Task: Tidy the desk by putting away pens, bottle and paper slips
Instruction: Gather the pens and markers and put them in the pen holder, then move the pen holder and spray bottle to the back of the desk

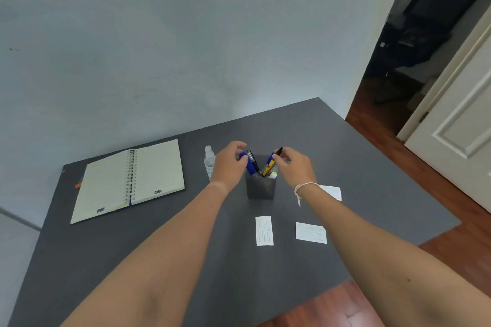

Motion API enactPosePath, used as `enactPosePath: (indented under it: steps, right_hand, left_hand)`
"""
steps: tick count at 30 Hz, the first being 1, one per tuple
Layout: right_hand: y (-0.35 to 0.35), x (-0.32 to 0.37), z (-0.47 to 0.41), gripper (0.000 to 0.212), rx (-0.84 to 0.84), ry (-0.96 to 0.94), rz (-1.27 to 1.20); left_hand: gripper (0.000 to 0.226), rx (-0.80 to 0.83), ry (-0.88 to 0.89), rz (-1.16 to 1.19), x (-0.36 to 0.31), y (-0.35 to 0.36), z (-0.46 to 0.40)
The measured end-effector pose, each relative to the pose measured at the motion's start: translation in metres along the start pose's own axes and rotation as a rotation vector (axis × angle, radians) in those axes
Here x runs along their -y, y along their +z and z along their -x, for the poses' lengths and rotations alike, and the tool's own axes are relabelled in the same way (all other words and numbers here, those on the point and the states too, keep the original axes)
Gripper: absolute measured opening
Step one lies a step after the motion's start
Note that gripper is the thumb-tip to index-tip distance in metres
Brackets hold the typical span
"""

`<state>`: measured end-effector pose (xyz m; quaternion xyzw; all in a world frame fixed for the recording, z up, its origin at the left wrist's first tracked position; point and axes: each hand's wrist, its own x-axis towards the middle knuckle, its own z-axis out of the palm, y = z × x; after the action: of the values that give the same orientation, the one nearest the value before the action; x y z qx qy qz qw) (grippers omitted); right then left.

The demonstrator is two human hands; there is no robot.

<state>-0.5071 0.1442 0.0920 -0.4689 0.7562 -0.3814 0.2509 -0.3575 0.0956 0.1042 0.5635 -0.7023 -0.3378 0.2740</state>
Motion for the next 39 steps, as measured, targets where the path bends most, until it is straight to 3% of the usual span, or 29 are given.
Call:
enactPosePath:
  steps: [6,16,39]
  right_hand:
    - [-0.002,0.003,0.004,0.033,-0.012,0.008,-0.009]
    - [-0.011,0.011,0.015,0.031,-0.066,-0.009,0.001]
    - [0.008,-0.004,0.070,0.033,-0.159,0.101,-0.033]
  left_hand:
    - [0.033,0.034,-0.021,0.008,-0.004,-0.003,0.004]
    - [0.027,-0.010,0.005,0.041,0.007,-0.016,0.015]
    - [0.036,0.145,-0.030,0.113,0.040,-0.035,0.056]
